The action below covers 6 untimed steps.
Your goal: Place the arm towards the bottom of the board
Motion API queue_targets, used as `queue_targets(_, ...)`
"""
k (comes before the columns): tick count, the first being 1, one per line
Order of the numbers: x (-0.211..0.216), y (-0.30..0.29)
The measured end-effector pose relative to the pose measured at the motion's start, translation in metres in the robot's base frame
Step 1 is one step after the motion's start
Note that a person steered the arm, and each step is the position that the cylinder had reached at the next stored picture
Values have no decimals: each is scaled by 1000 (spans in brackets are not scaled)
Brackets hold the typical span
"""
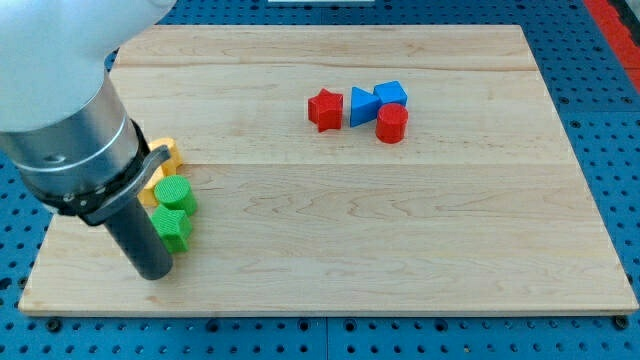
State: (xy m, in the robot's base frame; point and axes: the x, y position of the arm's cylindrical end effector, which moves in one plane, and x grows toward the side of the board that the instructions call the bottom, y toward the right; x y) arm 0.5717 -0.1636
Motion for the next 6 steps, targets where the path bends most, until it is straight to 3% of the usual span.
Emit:
queue_targets(2,-46,11)
queue_targets(3,-30,25)
queue_targets(4,11,81)
queue_targets(6,18,111)
